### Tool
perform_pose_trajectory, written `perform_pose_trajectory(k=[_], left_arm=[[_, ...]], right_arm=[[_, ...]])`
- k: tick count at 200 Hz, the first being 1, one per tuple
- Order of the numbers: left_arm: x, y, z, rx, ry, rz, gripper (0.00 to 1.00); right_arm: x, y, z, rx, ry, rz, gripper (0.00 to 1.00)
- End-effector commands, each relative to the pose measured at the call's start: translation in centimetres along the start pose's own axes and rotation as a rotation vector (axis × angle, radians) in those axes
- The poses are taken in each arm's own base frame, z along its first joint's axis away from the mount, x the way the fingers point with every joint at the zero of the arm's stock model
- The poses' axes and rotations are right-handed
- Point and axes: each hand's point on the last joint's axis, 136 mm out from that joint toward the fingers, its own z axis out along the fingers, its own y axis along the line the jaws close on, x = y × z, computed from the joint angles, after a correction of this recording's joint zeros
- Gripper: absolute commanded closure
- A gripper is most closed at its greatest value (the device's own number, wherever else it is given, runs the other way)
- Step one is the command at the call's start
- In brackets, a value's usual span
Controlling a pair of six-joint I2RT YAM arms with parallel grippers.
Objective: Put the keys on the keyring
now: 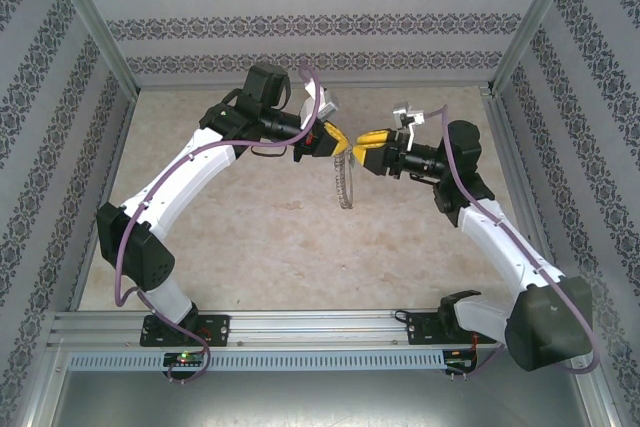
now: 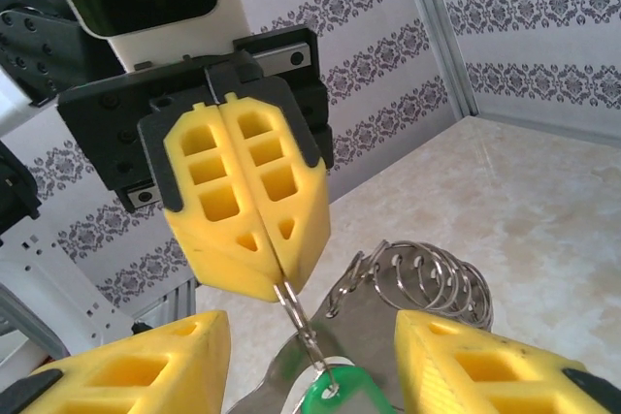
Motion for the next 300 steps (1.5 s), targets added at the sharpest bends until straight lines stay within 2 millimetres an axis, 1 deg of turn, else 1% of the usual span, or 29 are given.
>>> perform_pose_trajectory(k=[1,25,49,57,70,91,100,127,151,165,174,181,195,209,232,258,285,300], left_arm=[[-2.6,-1.1,-1.5,0.001,-0.068,0.066,1.00],[-2.6,-0.9,-1.5,-0.001,-0.069,0.065,1.00],[-2.7,-0.9,-1.5,-0.001,-0.072,0.067,1.00],[-2.7,-0.9,-1.5,-0.002,-0.072,0.065,1.00],[-2.7,-0.9,-1.5,-0.003,-0.072,0.066,1.00],[-2.7,-0.9,-1.5,-0.004,-0.073,0.065,1.00],[-2.7,-0.8,-1.5,-0.006,-0.073,0.064,1.00],[-2.9,-0.6,-1.5,-0.022,-0.075,0.060,1.00],[-3.3,0.2,-2.3,-0.063,-0.090,0.047,1.00],[-3.7,0.5,-3.1,-0.087,-0.108,0.047,0.87],[-3.9,0.5,-3.7,-0.104,-0.117,0.050,0.76],[-4.0,0.5,-4.1,-0.118,-0.123,0.054,0.70],[-4.2,0.3,-5.1,-0.136,-0.132,0.062,0.62],[-4.1,0.1,-5.8,-0.142,-0.131,0.065,0.56],[-3.2,-0.3,-6.2,-0.131,-0.099,0.059,0.52],[-2.3,-1.1,-6.1,-0.080,-0.070,0.049,0.48],[-1.2,-1.1,-5.4,-0.036,-0.033,0.023,0.48],[-0.6,-0.9,-5.0,-0.018,-0.020,0.010,0.48]], right_arm=[[0.0,1.0,0.3,-0.052,-0.004,-0.029,0.54],[0.5,1.1,0.7,-0.065,0.007,-0.023,0.55],[0.6,1.0,1.0,-0.070,0.008,-0.021,0.59],[0.5,1.1,1.1,-0.073,0.009,-0.021,0.61],[0.6,1.1,1.2,-0.078,0.012,-0.020,0.69],[0.6,1.3,1.2,-0.084,0.014,-0.023,0.89],[0.7,1.3,1.2,-0.088,0.018,-0.020,1.00],[0.6,1.3,1.0,-0.081,0.014,-0.026,1.00],[0.0,1.1,0.7,-0.065,0.002,-0.036,1.00],[-0.5,1.1,0.6,-0.055,-0.001,-0.047,1.00],[-0.9,1.1,0.6,-0.046,0.000,-0.062,1.00],[-1.2,1.3,0.5,-0.042,0.004,-0.074,1.00],[-1.8,1.3,0.5,-0.020,0.011,-0.103,1.00],[-2.3,1.2,0.6,-0.003,0.029,-0.130,1.00],[-3.1,1.3,0.8,0.002,0.052,-0.173,1.00],[-3.7,1.7,1.3,-0.010,0.088,-0.220,1.00],[-3.4,1.9,2.0,-0.008,0.159,-0.264,1.00],[-3.0,1.6,2.2,-0.002,0.193,-0.277,1.00]])
